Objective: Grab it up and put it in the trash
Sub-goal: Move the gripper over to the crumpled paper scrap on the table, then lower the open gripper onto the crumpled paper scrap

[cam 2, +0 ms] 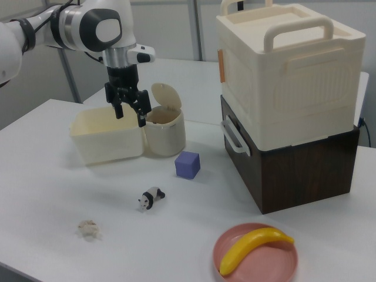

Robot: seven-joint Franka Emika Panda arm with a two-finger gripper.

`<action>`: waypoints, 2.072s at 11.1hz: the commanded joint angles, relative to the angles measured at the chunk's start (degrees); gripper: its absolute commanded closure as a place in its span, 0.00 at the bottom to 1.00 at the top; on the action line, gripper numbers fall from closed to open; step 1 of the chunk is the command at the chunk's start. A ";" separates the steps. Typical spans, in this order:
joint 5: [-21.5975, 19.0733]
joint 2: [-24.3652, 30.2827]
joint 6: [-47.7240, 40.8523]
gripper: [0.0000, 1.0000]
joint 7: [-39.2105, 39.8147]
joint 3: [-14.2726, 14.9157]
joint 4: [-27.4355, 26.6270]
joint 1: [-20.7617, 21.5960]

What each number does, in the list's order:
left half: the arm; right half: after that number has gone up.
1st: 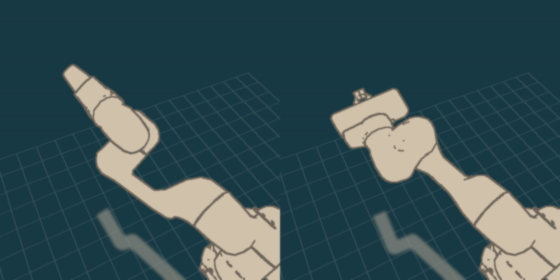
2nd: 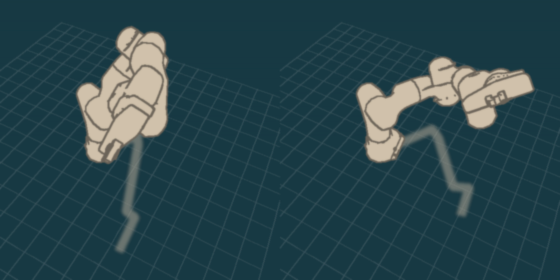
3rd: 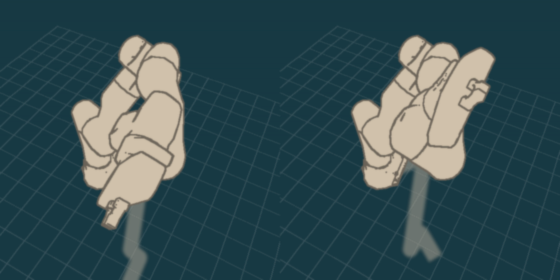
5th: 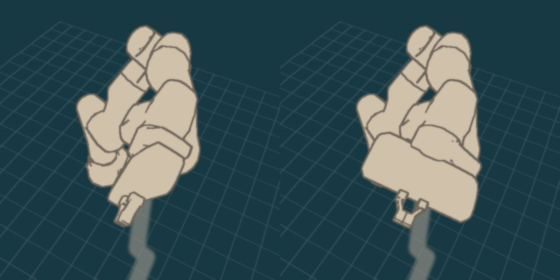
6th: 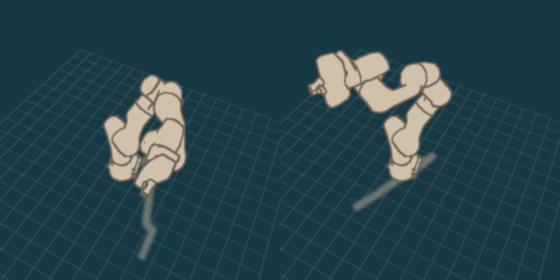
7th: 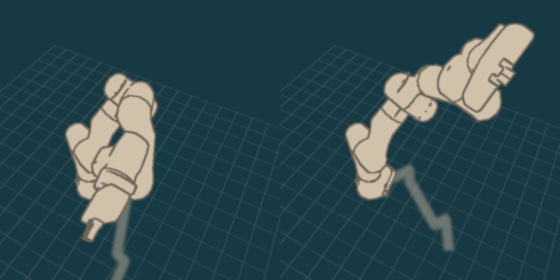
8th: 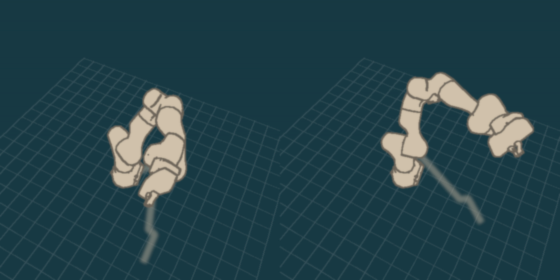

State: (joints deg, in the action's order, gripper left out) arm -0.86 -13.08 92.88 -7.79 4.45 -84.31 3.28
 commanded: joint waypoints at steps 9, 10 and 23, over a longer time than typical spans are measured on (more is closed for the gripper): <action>3.24 10.51 10.81 0.00 3.74 -0.40 -29.12 10.16; 3.32 10.62 11.53 0.00 4.70 -0.40 -30.81 10.95; 9.03 11.06 27.36 0.08 9.80 -0.40 -50.34 16.15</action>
State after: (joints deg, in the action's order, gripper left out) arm 6.85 -4.57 118.73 -0.23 3.67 -132.11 19.66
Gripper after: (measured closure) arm 0.070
